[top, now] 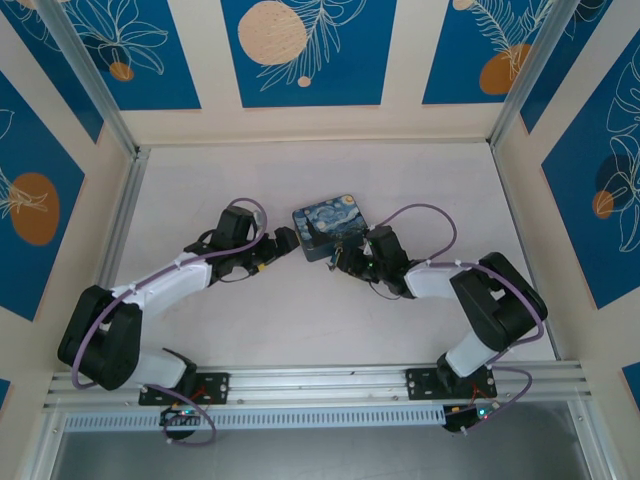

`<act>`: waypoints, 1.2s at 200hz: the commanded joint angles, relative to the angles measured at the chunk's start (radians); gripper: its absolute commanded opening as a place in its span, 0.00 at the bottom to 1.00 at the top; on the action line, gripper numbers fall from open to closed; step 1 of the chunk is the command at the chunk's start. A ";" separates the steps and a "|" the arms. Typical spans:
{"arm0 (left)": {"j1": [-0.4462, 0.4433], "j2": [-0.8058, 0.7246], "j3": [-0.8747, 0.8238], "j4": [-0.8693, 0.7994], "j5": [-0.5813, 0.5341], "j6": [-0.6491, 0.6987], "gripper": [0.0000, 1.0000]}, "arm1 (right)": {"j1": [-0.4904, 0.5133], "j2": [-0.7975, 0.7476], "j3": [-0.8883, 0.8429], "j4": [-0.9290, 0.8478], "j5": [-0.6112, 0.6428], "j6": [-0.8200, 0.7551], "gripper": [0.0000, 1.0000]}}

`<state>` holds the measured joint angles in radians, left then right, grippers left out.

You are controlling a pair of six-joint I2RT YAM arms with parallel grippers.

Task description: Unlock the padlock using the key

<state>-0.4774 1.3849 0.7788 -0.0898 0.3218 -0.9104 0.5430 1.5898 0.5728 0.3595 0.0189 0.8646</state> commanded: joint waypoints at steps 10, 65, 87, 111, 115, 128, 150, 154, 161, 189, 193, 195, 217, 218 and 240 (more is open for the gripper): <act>0.013 0.015 0.029 0.019 0.021 -0.008 1.00 | -0.003 0.034 -0.019 0.097 -0.010 0.020 0.34; 0.013 0.029 0.043 0.020 0.024 -0.009 1.00 | -0.011 0.070 -0.021 0.140 -0.020 0.020 0.33; 0.013 0.037 0.046 0.021 0.026 -0.010 1.00 | -0.014 0.086 -0.018 0.155 -0.030 0.020 0.33; 0.013 0.044 0.049 0.023 0.026 -0.009 1.00 | -0.015 0.106 -0.010 0.172 -0.041 0.025 0.32; 0.013 0.046 0.050 0.022 0.026 -0.010 1.00 | -0.016 0.110 -0.009 0.176 -0.044 0.025 0.32; 0.014 0.049 0.054 0.022 0.026 -0.007 1.00 | -0.015 0.121 -0.004 0.183 -0.047 0.027 0.32; 0.013 0.059 0.060 0.022 0.024 -0.007 1.00 | -0.016 0.138 -0.002 0.197 -0.053 0.030 0.30; 0.014 0.061 0.061 0.022 0.024 -0.006 1.00 | -0.017 0.140 -0.001 0.199 -0.055 0.032 0.30; 0.013 0.065 0.064 0.022 0.023 -0.006 1.00 | -0.015 0.146 -0.001 0.205 -0.059 0.034 0.29; 0.013 0.092 0.084 0.018 0.018 -0.001 1.00 | -0.015 0.156 0.000 0.215 -0.065 0.036 0.25; 0.013 0.097 0.088 0.017 0.017 0.000 1.00 | -0.015 0.157 0.000 0.214 -0.064 0.036 0.25; 0.013 0.099 0.089 0.017 0.017 0.001 1.00 | -0.015 0.157 -0.002 0.214 -0.065 0.036 0.24; 0.013 0.124 0.112 0.008 0.012 0.011 1.00 | -0.017 0.155 -0.004 0.209 -0.061 0.033 0.21; 0.013 0.125 0.113 0.008 0.012 0.011 1.00 | -0.017 0.156 -0.004 0.208 -0.060 0.033 0.21; 0.013 0.147 0.134 -0.001 0.006 0.024 1.00 | -0.021 0.148 -0.008 0.204 -0.059 0.036 0.18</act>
<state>-0.4767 1.5063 0.8677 -0.0849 0.3321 -0.9092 0.5278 1.7248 0.5655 0.5877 -0.0376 0.8986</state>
